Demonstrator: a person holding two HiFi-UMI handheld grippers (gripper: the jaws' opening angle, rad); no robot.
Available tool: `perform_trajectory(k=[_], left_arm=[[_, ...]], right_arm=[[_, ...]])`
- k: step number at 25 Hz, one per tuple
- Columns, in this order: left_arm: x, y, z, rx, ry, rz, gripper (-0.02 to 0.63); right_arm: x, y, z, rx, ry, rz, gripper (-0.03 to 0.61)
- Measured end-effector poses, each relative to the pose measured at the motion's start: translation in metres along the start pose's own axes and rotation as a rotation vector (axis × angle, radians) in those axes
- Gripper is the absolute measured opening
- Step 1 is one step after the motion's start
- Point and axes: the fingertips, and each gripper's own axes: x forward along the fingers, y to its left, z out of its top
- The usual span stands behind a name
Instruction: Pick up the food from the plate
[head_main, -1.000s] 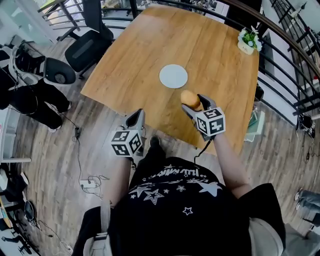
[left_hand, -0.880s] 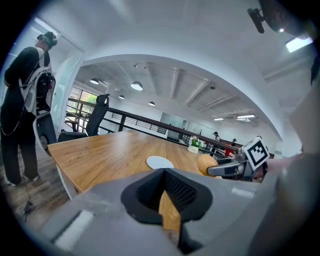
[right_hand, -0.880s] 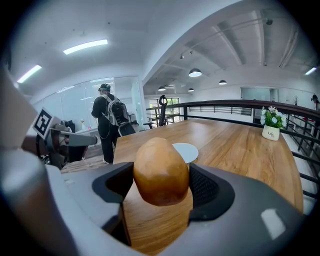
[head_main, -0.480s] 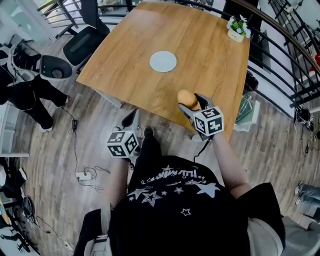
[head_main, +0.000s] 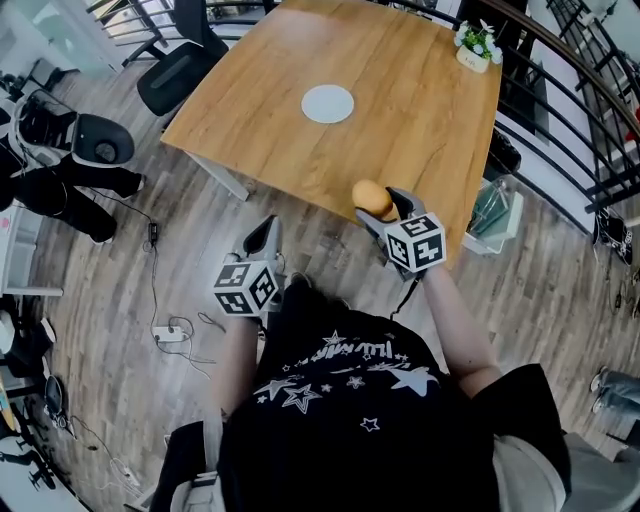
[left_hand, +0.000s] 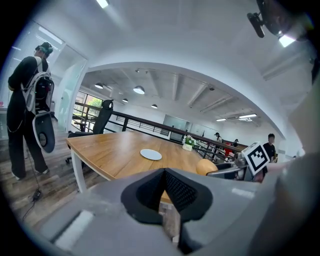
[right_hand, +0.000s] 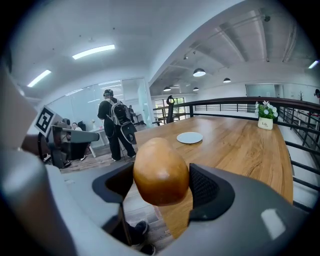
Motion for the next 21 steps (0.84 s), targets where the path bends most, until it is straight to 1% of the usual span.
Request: perform_trajectory(k=[5, 9, 17, 21], left_arm=[[-0.007, -0.001, -0.009, -0.009, 0.015, -0.005, 0.002], [-0.02, 0.0, -0.01, 0.006, 0.015, -0.019, 0.002], [-0.071, 0.015, -0.028, -0.002, 0.022, -0.017, 0.002], [-0.099, 0.026, -0.042, -0.016, 0.033, -0.019, 0.002]], right_arm=[[-0.005, 0.004, -0.008, -0.004, 0.011, 0.001, 0.349], [-0.01, 0.012, -0.008, 0.003, 0.003, -0.017, 0.35], [-0.015, 0.074, -0.029, -0.001, 0.022, 0.005, 0.35], [-0.017, 0.104, -0.042, -0.003, 0.034, 0.0, 0.349]])
